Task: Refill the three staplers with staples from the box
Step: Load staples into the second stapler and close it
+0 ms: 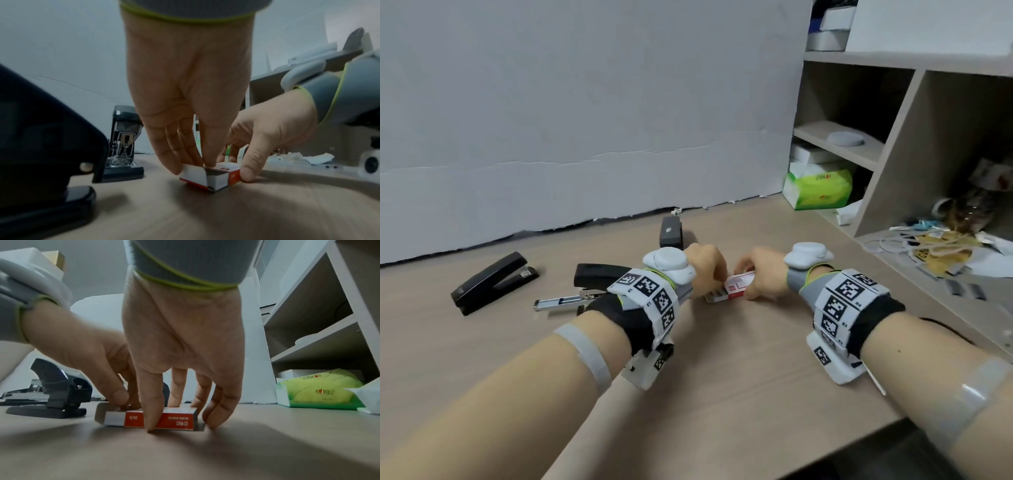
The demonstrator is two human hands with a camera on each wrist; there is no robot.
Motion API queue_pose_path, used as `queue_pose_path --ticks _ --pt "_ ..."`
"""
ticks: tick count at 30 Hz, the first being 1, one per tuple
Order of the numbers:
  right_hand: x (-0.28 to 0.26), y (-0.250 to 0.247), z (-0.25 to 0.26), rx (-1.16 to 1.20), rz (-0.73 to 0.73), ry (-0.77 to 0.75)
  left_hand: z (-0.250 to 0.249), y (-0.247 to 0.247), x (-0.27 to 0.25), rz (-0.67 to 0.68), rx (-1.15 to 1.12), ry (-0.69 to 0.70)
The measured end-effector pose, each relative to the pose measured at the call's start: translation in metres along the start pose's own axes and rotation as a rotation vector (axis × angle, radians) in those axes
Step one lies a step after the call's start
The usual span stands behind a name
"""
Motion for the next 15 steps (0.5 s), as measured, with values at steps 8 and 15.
queue_pose_path --ticks 8,15 --pt "-0.0012 -0.0018 -0.0082 0.026 0.018 -0.032 -0.0083 0.0048 0.0127 0.053 0.169 0.016" --pt "-0.0027 -0.0019 -0.0071 0.05 0.014 -0.05 -0.0077 0.0034 0.0102 0.078 0.229 0.052"
Point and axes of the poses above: each hand's wrist, its own x-axis towards the middle knuckle, its own y-axis out of the palm, z = x × y, the point moved 5 cm from there along x, towards the middle knuckle, and after that the axes turned 12 degrees about -y, right-handed, at the moved point
